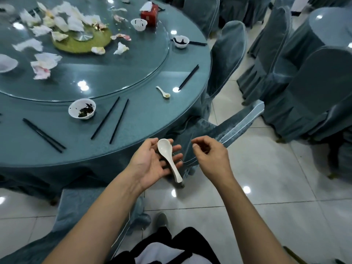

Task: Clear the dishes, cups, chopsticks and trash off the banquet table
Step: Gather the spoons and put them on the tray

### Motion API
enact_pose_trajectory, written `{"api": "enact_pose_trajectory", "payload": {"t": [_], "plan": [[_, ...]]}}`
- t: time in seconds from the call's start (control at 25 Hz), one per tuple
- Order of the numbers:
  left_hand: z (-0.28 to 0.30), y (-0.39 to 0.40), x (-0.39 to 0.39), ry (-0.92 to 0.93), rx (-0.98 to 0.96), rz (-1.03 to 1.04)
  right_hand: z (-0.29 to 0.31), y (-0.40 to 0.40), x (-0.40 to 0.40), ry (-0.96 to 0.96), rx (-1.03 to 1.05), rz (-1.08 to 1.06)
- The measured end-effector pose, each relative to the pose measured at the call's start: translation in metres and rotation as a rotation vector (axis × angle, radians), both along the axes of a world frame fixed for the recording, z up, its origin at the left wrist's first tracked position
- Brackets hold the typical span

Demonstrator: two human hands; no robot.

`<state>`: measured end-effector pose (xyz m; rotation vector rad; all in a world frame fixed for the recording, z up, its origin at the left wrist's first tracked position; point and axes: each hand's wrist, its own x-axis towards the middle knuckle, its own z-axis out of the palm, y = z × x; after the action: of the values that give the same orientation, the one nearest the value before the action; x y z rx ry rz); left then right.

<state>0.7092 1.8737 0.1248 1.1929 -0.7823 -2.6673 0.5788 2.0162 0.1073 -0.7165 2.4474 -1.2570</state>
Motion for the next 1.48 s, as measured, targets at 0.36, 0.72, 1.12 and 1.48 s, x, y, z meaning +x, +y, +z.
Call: {"api": "enact_pose_trajectory", "payload": {"t": [0.36,0.72,1.12,1.48], "plan": [[-0.004,-0.048,-0.021,-0.049,-0.007,0.177,-0.003,-0.077,-0.046,-0.043,0.000,0.168],[0.000,-0.100,-0.097,-0.042,0.001,0.336,-0.011,-0.156,-0.135,-0.084,0.011,0.316],[-0.012,-0.145,-0.136,-0.076,0.025,0.375,-0.035,-0.207,-0.187,-0.094,0.120,0.324],[-0.027,-0.225,-0.167,-0.110,0.027,0.264,-0.067,-0.282,-0.210,-0.166,0.265,0.247]]}}
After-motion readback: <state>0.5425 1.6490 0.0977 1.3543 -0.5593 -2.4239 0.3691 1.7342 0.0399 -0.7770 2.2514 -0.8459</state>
